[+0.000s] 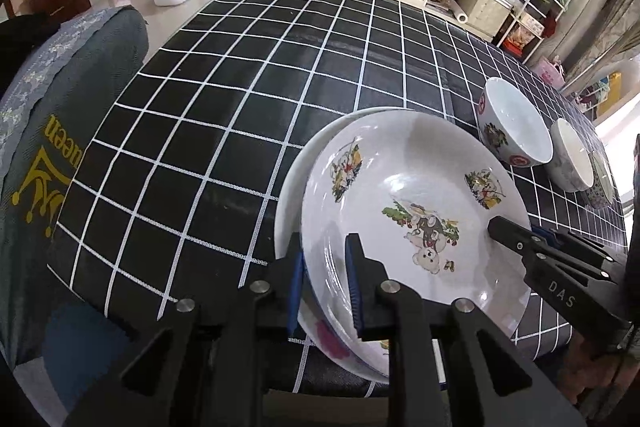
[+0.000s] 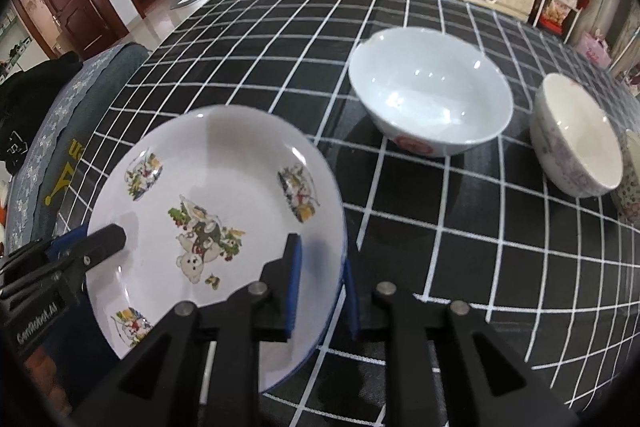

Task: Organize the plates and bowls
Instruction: 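Open both grippers and lift away from the plate stack, then move both grippers to the plain white bowl and grasp its rim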

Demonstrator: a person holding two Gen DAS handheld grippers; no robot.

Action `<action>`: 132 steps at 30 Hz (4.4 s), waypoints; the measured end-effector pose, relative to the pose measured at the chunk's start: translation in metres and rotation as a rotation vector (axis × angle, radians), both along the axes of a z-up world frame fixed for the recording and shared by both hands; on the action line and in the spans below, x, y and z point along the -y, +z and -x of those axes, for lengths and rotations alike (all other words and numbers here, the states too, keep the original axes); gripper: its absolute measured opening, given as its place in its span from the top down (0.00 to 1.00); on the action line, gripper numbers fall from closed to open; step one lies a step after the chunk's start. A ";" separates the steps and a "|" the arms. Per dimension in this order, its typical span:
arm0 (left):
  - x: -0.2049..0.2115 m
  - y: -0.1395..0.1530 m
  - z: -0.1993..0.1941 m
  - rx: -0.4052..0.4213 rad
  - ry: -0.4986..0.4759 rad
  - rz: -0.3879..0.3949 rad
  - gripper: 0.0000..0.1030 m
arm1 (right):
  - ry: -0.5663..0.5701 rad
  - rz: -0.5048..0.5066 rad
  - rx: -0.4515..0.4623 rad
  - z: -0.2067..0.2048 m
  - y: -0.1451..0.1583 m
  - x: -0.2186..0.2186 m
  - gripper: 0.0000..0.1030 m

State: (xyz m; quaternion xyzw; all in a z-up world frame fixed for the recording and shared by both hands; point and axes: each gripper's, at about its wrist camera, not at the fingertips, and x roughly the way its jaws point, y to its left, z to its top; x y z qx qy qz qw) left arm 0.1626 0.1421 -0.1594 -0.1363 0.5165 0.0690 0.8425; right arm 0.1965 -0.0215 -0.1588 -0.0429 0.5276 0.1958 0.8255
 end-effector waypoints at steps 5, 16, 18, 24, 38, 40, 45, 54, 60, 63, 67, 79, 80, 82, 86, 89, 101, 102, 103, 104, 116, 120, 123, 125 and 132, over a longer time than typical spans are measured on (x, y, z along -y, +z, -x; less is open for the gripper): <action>0.008 0.004 0.001 0.008 -0.005 -0.032 0.68 | 0.009 -0.015 -0.006 -0.002 0.002 -0.001 0.69; 0.031 0.038 0.011 0.120 -0.074 -0.111 0.46 | -0.011 -0.094 0.087 0.021 0.036 0.023 0.47; 0.035 0.044 0.012 0.132 -0.086 -0.095 0.46 | -0.027 -0.097 0.111 0.025 0.045 0.032 0.44; 0.060 0.066 0.017 0.198 -0.135 -0.094 0.46 | -0.098 -0.093 0.202 0.040 0.078 0.067 0.39; 0.133 0.119 0.029 0.319 -0.278 -0.139 0.46 | -0.234 -0.068 0.334 0.067 0.124 0.131 0.33; 0.141 0.125 0.032 0.336 -0.291 -0.148 0.46 | -0.247 -0.057 0.349 0.070 0.129 0.137 0.32; 0.156 0.139 0.040 0.382 -0.311 -0.141 0.32 | -0.263 -0.048 0.383 0.081 0.141 0.153 0.25; 0.174 0.161 0.052 0.466 -0.336 -0.136 0.19 | -0.274 -0.039 0.435 0.099 0.154 0.174 0.07; 0.189 0.163 0.054 0.468 -0.356 -0.124 0.14 | -0.299 -0.027 0.446 0.103 0.157 0.187 0.03; 0.193 0.164 0.054 0.467 -0.370 -0.133 0.00 | -0.304 -0.027 0.441 0.102 0.158 0.192 0.02; 0.202 0.167 0.056 0.480 -0.395 -0.135 0.00 | -0.307 -0.028 0.434 0.100 0.158 0.197 0.01; 0.210 0.172 0.029 0.463 -0.417 -0.113 0.00 | -0.299 -0.020 0.411 0.069 0.160 0.198 0.01; 0.209 0.173 0.026 0.462 -0.419 -0.111 0.00 | -0.299 -0.019 0.409 0.066 0.160 0.197 0.01; 0.208 0.174 0.020 0.464 -0.423 -0.114 0.00 | -0.297 -0.016 0.401 0.058 0.159 0.195 0.01; 0.207 0.172 0.006 0.459 -0.431 -0.121 0.00 | -0.290 -0.022 0.382 0.040 0.156 0.191 0.01; 0.202 0.168 -0.009 0.431 -0.422 -0.125 0.00 | -0.280 -0.024 0.366 0.026 0.151 0.184 0.01; 0.170 0.153 -0.070 0.359 -0.386 -0.081 0.00 | -0.220 -0.040 0.298 -0.031 0.130 0.156 0.01; 0.167 0.152 -0.076 0.352 -0.379 -0.083 0.00 | -0.214 -0.038 0.289 -0.037 0.126 0.153 0.01; 0.165 0.149 -0.082 0.346 -0.373 -0.087 0.00 | -0.211 -0.035 0.283 -0.044 0.122 0.150 0.01; 0.162 0.146 -0.089 0.335 -0.367 -0.089 0.00 | -0.209 -0.033 0.273 -0.049 0.118 0.148 0.01; 0.137 0.084 -0.147 0.201 -0.343 -0.081 0.00 | -0.140 0.006 0.157 -0.101 0.064 0.119 0.01; 0.130 0.065 -0.159 0.168 -0.335 -0.091 0.00 | -0.113 0.013 0.143 -0.113 0.055 0.112 0.02; 0.124 0.053 -0.168 0.131 -0.328 -0.056 0.00 | -0.060 0.032 0.162 -0.119 0.051 0.105 0.06; 0.120 0.046 -0.173 0.109 -0.324 -0.038 0.00 | -0.010 0.027 0.152 -0.123 0.048 0.099 0.13; 0.113 0.028 -0.184 0.061 -0.304 -0.053 0.14 | 0.074 0.040 0.062 -0.130 0.030 0.080 0.34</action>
